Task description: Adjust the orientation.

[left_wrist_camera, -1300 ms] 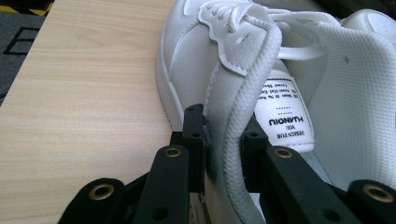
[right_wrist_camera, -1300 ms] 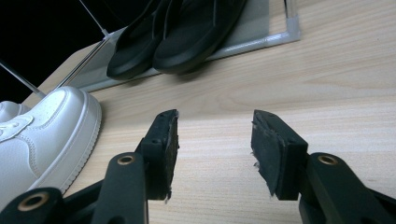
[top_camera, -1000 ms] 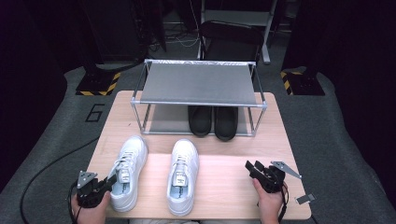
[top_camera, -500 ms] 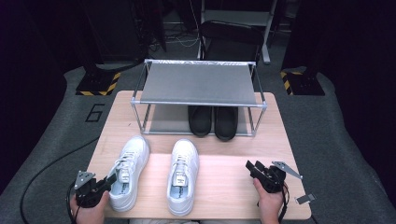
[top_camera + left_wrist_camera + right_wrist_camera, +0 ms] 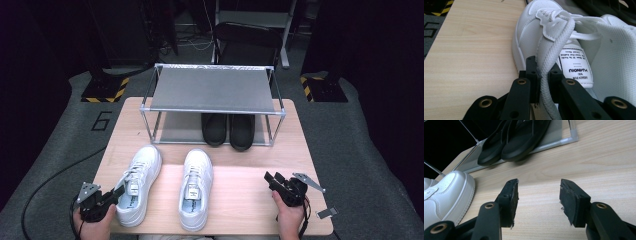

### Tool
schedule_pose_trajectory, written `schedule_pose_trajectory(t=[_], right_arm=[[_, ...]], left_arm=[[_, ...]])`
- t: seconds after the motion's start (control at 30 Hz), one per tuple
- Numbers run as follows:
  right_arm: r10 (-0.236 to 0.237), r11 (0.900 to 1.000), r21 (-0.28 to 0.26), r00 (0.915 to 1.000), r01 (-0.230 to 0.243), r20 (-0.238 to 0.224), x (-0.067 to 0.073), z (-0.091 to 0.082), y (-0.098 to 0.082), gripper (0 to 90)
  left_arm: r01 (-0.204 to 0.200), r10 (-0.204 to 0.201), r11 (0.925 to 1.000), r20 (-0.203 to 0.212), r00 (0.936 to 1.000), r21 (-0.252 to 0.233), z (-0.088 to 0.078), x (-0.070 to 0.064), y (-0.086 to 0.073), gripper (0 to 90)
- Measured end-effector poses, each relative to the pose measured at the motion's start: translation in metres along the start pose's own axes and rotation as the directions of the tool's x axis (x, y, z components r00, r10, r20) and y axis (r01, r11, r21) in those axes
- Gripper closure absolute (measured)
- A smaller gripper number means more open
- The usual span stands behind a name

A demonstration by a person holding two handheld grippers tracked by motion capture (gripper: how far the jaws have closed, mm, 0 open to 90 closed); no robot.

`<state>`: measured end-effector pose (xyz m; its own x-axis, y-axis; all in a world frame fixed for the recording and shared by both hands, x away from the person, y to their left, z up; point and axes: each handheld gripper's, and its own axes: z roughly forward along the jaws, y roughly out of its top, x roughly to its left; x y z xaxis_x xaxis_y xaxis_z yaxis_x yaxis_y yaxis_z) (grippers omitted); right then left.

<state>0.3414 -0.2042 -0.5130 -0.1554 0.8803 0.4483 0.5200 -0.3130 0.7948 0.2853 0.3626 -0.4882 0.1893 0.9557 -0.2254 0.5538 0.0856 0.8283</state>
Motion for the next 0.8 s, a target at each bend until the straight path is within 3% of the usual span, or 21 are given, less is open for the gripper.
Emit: schedule_pose_trajectory(t=[0.5,0.53,0.57,0.8], right_arm=[[0.018,1.0,-0.003,0.9998,-0.018,0.001,-0.003,-0.001,0.0,49.0],[0.023,1.0,-0.003,0.9997,-0.023,0.0,-0.003,-0.001,0.0,49.0],[0.027,1.0,-0.002,0.9996,-0.027,-0.003,-0.003,-0.001,0.0,49.0],[0.032,0.999,-0.007,0.9995,-0.032,-0.006,-0.004,-0.001,0.0,48.9]], left_arm=[[-0.003,0.003,0.9993,0.015,0.9999,-0.037,-0.01,-0.003,0.008,83.0],[0.005,-0.004,0.9984,0.011,0.9999,-0.057,-0.01,-0.003,0.008,83.0],[0.005,-0.004,0.9991,0.022,0.9998,-0.043,-0.012,-0.003,0.009,83.0],[-0.004,0.006,0.9982,0.033,0.9994,-0.06,-0.017,-0.007,0.017,83.0]])
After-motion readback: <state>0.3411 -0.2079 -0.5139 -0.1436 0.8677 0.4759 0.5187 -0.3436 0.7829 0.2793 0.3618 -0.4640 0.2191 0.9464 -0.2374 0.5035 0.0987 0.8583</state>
